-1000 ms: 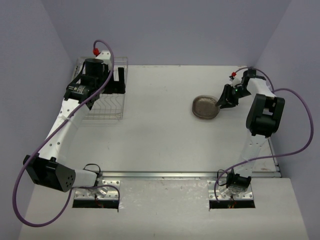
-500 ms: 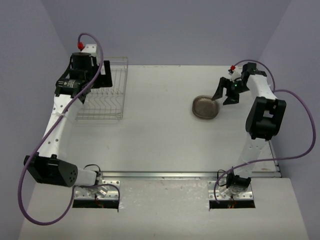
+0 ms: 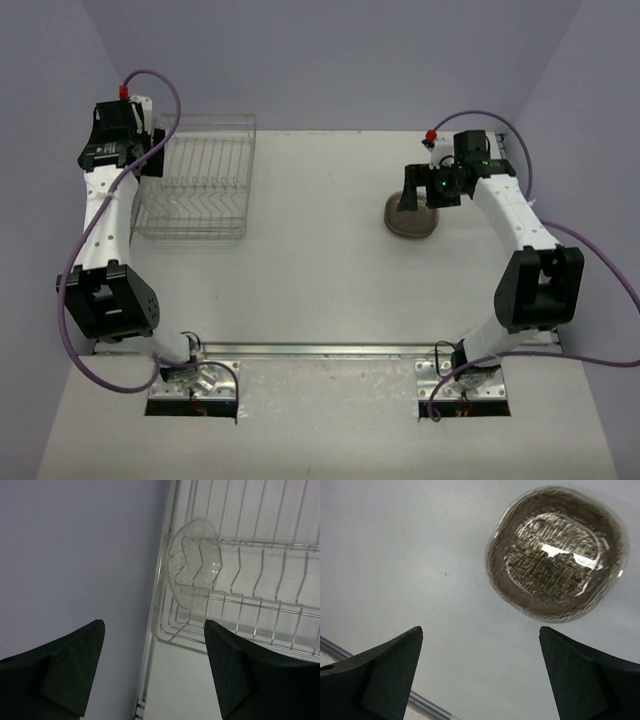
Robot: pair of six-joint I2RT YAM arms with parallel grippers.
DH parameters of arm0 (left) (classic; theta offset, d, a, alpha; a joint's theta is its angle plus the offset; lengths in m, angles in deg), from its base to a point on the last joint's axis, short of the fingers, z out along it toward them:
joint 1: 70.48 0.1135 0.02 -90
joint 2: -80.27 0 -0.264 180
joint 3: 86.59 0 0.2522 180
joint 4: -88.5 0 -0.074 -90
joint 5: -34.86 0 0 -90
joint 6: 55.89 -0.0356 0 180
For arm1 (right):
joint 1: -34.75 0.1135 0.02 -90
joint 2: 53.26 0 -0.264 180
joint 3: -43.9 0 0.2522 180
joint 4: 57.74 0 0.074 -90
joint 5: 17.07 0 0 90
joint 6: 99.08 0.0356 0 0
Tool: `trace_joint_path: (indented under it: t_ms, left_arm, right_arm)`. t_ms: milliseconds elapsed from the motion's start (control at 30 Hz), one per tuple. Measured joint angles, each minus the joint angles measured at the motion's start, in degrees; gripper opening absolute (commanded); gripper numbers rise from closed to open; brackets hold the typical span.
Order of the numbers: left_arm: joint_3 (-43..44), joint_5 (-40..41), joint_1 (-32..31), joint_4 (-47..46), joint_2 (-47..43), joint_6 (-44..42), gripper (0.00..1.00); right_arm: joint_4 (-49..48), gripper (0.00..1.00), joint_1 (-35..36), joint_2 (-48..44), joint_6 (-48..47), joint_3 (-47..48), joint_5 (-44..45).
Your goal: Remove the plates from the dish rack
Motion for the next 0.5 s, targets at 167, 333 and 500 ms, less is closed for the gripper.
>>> trace_joint_path:
  t_ms: [167,333,500]
  left_arm:
    - [-2.12,2.05,4.52,-2.36,3.80,-2.28,0.50]
    - [-8.45,3.46,5.09,-6.17,4.45,-1.08,0.50]
    - [-9.13,0.22,5.09,-7.13,6.20,1.34,0.44]
  right_arm:
    - [-3.01,0.99,4.35,-4.37,0.28,-8.72,1.16]
    - [-5.04,0.99,4.63,-6.32,0.62,-13.25,1.22]
    - [-6.65,0.99,4.63,-6.40,0.62,-13.63,1.03]
